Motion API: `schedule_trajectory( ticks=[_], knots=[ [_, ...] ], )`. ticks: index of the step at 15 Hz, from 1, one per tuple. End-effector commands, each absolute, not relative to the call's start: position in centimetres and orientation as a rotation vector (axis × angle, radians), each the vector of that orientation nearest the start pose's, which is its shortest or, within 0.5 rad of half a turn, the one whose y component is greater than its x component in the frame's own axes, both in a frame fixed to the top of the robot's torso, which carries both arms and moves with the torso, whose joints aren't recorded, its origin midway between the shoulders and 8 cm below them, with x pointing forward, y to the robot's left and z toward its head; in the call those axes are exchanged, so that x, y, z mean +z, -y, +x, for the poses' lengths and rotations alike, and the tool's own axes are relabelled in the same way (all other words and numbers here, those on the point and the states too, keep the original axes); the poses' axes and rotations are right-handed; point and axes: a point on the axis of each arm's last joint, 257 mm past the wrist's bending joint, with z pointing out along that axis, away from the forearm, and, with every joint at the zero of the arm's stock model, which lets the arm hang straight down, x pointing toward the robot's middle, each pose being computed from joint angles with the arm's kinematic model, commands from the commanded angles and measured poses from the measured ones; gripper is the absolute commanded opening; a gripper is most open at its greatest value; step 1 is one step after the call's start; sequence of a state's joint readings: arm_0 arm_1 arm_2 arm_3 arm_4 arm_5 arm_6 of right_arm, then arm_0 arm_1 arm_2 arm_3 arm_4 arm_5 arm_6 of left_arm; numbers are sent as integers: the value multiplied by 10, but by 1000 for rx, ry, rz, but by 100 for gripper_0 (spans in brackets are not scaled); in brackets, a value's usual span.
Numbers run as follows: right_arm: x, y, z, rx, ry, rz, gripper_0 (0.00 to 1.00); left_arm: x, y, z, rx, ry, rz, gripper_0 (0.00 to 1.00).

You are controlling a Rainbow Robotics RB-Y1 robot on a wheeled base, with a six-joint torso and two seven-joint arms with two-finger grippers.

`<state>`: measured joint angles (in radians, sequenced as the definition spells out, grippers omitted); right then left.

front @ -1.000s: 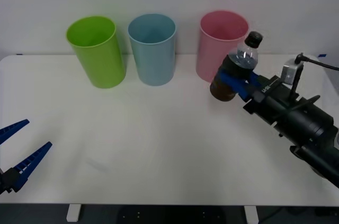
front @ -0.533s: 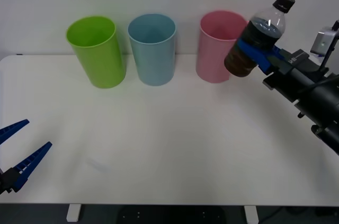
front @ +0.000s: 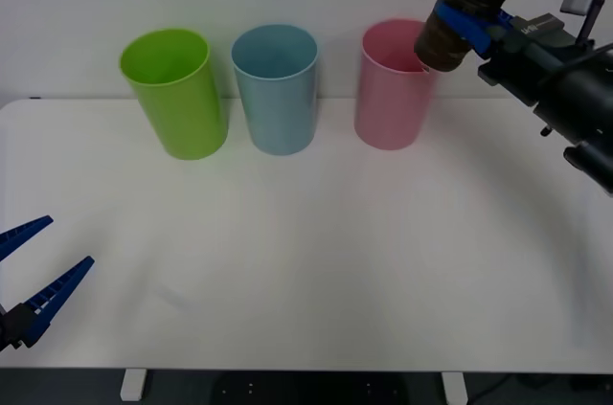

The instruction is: Grasp the object on the table and drop it into the matching bin: aluminum can to the light blue bin, PET bottle to the pink bin.

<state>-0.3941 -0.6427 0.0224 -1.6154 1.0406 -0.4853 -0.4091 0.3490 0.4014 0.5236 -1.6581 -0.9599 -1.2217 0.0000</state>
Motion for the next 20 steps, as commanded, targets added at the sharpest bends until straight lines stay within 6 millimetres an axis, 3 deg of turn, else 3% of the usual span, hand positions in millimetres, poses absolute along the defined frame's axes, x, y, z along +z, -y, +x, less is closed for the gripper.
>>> schedule_trajectory(
  ticks=[1,8,12,15,20],
  knots=[
    [42,190,598,628,-1277,-362,0,-169,-330,342,-567,-1441,465,100],
    [47,195,660,456,-1287,-306,0,-169,-330,342,-567,-1441,465,100],
    [37,198,694,346,-1320,-317,0,-169,-330,342,-567,-1441,465,100],
    [29,189,706,334,-1346,-301,0,-169,-330,342,-567,-1441,465,100],
    [26,184,707,325,-1350,-302,0,-169,-330,342,-567,-1441,465,100]
  ],
)
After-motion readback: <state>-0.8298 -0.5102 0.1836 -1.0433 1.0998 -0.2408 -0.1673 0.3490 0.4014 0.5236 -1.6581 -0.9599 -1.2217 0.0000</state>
